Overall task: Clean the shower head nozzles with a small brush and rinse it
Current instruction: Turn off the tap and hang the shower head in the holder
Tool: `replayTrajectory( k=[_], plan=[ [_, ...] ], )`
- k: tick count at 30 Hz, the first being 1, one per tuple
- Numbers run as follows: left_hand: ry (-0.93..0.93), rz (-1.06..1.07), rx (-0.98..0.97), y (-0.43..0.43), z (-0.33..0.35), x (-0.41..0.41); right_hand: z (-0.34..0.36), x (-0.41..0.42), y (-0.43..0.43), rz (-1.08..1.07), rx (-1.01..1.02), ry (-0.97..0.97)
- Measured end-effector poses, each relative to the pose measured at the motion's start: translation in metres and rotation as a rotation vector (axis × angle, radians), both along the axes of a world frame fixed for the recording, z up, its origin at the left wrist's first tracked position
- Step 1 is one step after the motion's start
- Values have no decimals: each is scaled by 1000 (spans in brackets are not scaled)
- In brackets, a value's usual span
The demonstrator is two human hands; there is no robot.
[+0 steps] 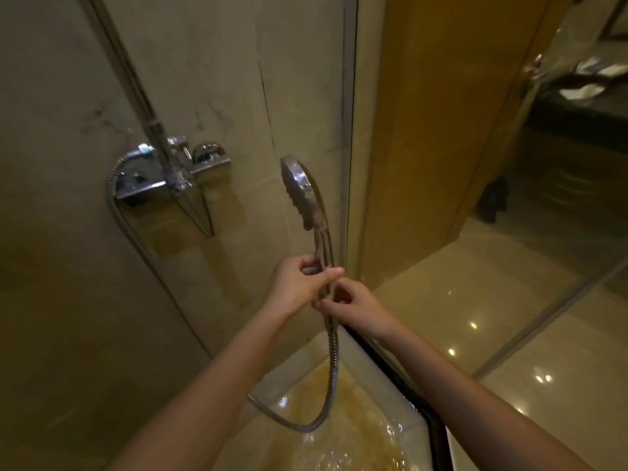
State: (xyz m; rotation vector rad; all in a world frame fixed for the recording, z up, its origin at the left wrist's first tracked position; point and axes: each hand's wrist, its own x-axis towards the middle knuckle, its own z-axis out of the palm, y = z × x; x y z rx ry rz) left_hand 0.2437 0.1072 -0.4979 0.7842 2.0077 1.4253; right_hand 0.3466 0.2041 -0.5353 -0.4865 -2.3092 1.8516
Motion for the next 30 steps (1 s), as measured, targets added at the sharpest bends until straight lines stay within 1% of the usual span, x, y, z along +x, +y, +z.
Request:
replayTrajectory(
  k=[2, 4, 6, 8, 11, 14, 17, 20, 22, 23, 26, 28, 30],
  plan=[
    [84, 99, -14, -1, 13, 1, 18, 1, -2, -86, 139, 66],
    [196, 189, 9, -3, 29, 3, 40, -1, -9, -136, 195, 113],
    [269, 219, 31, -5, 50, 3, 60, -5, -12, -112, 197, 164],
    [297, 209, 38, -11, 73, 1, 82, -8, -13, -39, 185, 201],
    [289, 199, 70, -22, 108, -6, 116, -14, -11, 97, 160, 208],
    [258, 170, 132, -30, 136, -17, 145, -26, -9, 187, 196, 192],
    [279, 190, 148, -32, 160, -31, 166, -45, -8, 171, 191, 197],
    [274, 221, 196, -31, 177, -51, 182, -67, -8, 140, 189, 241],
    [250, 205, 217, -32, 187, -65, 190, -81, -8, 147, 202, 262],
    [275, 197, 205, -34, 192, -72, 194, -88, -8, 155, 204, 267],
    [482, 201, 120, -45, 207, -96, 211, -109, -3, 167, 198, 275],
    [689, 293, 110, -57, 217, -117, 228, -123, 4, 170, 191, 284],
    [922, 432, 123, -74, 229, -141, 248, -137, 12, 157, 185, 289]
  ],
)
